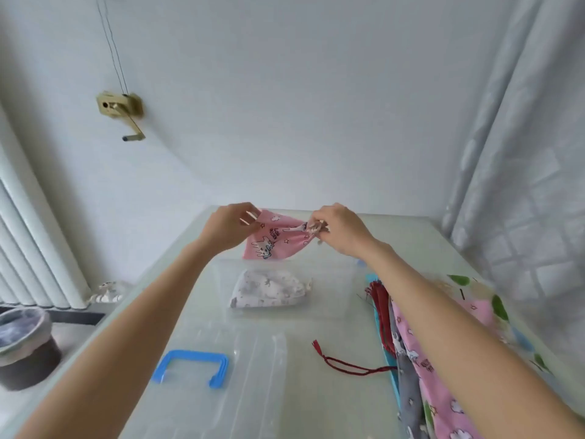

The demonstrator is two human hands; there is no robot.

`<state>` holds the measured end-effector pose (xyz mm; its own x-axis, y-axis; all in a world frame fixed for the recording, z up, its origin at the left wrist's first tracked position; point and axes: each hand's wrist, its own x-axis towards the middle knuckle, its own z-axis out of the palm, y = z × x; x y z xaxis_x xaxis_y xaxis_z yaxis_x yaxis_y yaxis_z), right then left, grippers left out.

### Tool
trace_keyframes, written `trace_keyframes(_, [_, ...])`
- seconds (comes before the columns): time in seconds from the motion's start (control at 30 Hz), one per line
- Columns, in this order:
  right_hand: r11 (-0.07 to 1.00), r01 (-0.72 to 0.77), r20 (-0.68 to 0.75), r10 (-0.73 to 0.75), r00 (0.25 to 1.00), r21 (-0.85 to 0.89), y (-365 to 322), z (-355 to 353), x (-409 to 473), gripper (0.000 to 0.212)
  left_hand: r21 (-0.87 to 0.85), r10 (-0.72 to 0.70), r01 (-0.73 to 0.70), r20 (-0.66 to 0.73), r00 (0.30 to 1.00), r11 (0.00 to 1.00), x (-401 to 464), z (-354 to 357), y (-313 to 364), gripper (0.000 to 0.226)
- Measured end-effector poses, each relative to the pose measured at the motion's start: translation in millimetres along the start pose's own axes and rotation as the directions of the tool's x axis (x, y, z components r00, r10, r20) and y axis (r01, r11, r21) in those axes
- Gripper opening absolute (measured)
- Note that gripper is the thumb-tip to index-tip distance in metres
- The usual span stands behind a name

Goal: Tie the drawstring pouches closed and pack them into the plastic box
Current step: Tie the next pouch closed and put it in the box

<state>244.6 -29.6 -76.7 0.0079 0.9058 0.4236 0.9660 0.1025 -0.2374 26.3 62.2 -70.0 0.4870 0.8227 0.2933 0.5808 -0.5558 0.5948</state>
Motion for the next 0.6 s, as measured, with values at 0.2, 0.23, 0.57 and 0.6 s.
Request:
trace_keyframes(0.2, [1.000,-0.008,0.247,0.013,0.969,-0.018,-5.8,18.7,19.3,0.037,0.305,-0.039,0.063,-0.083,0.996,0.950,2.7,-4.2,-14.9,0.023])
trace_keyframes(0.23, [1.000,-0.010,0.229,0.013,0.973,-0.013,-6.0,16.5,15.8,0.040,0.316,0.000,0.039,-0.121,0.993,0.948,-1.4,-3.5,-10.9,0.025])
trace_keyframes(0.57, [0.984,-0.058,-0.346,0.115,0.931,0.171,-21.6,-31.3,-147.9,0.025,-0.308,0.302,-0.347,-0.186,0.935,0.886,-125.4,55.0,77.0,0.010])
trace_keyframes(0.6, [0.980,-0.099,-0.336,0.154,0.929,0.175,-18.4,-31.1,-172.0,0.023,-0.348,0.322,-0.334,-0.095,0.942,0.876,-139.6,68.8,83.6,0.010])
